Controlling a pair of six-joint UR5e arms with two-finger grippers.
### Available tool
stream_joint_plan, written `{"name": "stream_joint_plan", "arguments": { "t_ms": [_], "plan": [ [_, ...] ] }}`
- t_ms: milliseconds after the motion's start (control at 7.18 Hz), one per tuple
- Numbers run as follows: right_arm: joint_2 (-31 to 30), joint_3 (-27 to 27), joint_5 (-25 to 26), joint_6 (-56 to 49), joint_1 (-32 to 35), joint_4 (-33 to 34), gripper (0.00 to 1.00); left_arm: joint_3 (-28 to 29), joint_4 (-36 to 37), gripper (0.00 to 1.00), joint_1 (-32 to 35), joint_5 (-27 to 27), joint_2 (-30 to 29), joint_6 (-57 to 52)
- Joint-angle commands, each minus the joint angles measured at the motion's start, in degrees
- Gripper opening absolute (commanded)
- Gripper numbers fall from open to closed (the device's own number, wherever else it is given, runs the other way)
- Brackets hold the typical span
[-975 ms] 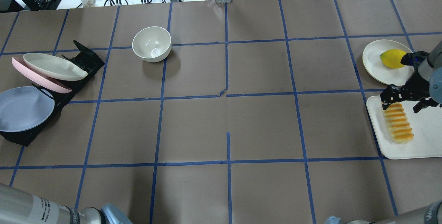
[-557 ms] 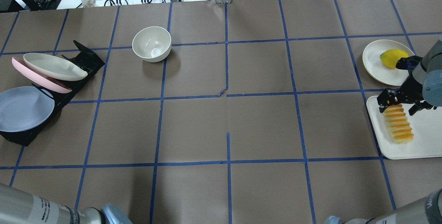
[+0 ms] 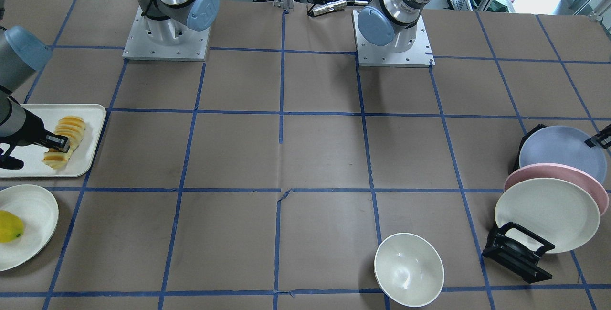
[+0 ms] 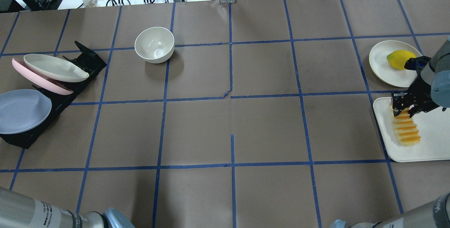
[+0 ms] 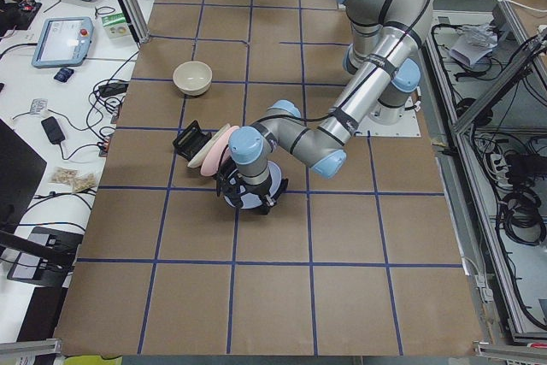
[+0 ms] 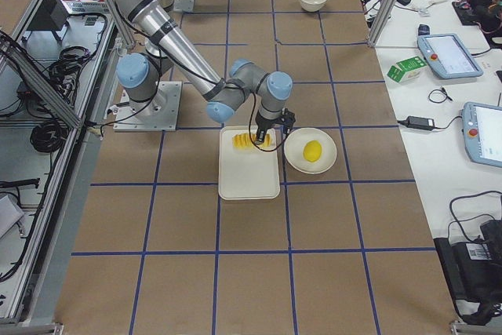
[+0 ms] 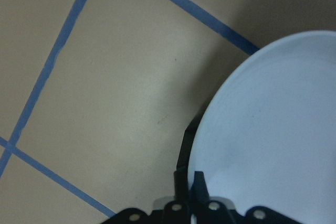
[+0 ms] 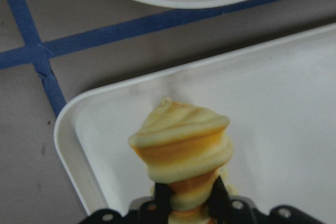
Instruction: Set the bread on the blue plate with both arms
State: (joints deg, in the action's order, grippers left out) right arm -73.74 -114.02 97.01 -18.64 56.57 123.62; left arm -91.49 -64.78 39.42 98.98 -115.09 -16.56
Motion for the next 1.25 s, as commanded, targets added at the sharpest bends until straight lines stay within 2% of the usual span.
{"name": "stream_joint_plan", "arguments": {
  "t_ms": [0,278,557,696,835,1114],
  "plan": [
    [-5.0,0.7,-0.1,2.8,0.2,-3.6,0.0,0.3,-0.6,0.0,0.0,0.1,0.9,-1.4],
    [-8.1,3.4,-0.9,2.6,1.0,-10.0,0.0,0.4,-2.8,0.0,0.0,2.5,3.5,-3.1],
    [-8.2,8.4,-0.9,2.6,6.0,-16.0,0.0,3.8,-11.9,0.0,0.1,2.6,7.7,-3.6],
    [-7.7,11.3,-0.9,2.7,9.1,-19.0,0.0,5.1,-14.2,0.0,0.3,2.8,9.8,-6.9],
    [-7.7,13.5,-1.2,2.9,12.0,-21.8,0.0,4.7,-17.9,0.0,1.0,2.5,12.9,-9.0],
    [-8.6,14.0,-3.3,9.1,17.4,-23.2,0.0,3.9,-32.8,0.0,1.7,-3.4,18.7,-11.1]
  ]
}}
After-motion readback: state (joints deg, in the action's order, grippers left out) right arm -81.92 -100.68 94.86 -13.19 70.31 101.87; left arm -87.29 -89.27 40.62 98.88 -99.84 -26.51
